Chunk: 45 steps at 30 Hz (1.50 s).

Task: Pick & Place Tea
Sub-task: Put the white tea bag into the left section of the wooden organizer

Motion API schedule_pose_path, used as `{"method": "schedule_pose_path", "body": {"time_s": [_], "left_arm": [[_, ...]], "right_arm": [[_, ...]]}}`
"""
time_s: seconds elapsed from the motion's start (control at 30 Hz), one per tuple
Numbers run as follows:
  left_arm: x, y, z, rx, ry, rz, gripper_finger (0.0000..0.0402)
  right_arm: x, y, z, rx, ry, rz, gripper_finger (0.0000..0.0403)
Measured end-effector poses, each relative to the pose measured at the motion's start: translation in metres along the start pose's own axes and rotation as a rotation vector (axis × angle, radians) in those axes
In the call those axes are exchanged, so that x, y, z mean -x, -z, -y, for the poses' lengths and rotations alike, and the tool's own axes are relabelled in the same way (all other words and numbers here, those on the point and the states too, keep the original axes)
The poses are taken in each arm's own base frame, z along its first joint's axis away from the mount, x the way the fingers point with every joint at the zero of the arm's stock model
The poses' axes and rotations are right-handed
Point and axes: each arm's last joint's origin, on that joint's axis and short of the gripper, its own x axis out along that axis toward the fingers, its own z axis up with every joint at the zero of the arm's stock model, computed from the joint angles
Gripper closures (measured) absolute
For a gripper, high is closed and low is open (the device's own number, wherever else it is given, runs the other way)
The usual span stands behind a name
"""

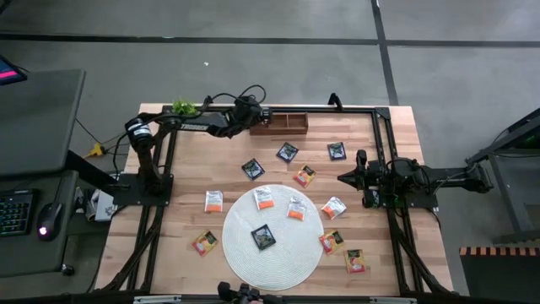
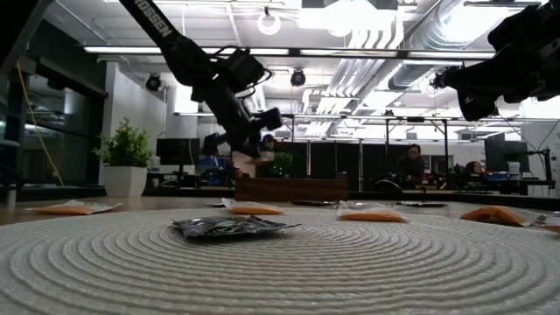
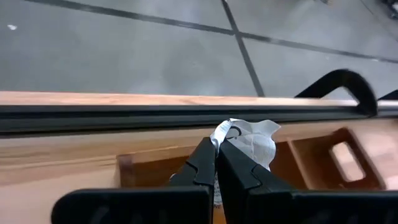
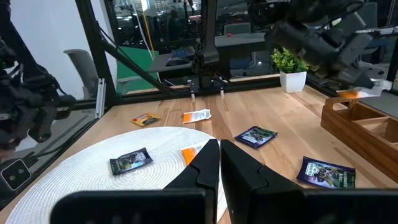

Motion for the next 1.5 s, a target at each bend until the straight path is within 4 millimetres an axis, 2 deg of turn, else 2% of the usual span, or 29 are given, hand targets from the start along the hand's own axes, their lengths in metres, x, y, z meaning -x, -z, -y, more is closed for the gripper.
{"method": "schedule_pose_path", "body": {"time_s": [0.3, 0.47, 0.57, 0.77, 0.93, 1.5], "left_arm": [[-0.002, 0.0, -0.001, 0.039, -0.012, 0.018, 0.0401], [-0.015, 0.011, -0.001, 0.003, -0.037, -0.041, 0.0401], [-0.016, 0.002, 0.009, 0.022, -0.008, -0.021, 0.0401], [-0.017, -0.001, 0.01, 0.019, -0.03, -0.027, 0.0401], [-0.019, -0.002, 0.002, 0.008, -0.087, -0.043, 0.0401], [-0.021, -0.003, -0.003, 0.103, -0.112, -0.061, 0.0401]], "right_arm": [[0.0, 0.0, 0.0, 0.0, 0.0, 0.0, 0.0391], [0.0, 0.0, 0.0, 0.0, 0.0, 0.0, 0.0391], [0.0, 0.0, 0.0, 0.0, 0.001, 0.0, 0.0391], [0.0, 0.0, 0.0, 0.0, 0.0, 0.0, 0.0391], [0.0, 0.0, 0.0, 0.0, 0.0, 0.0, 0.0391], [0.0, 0.0, 0.0, 0.0, 0.001, 0.0, 0.0391]]}}
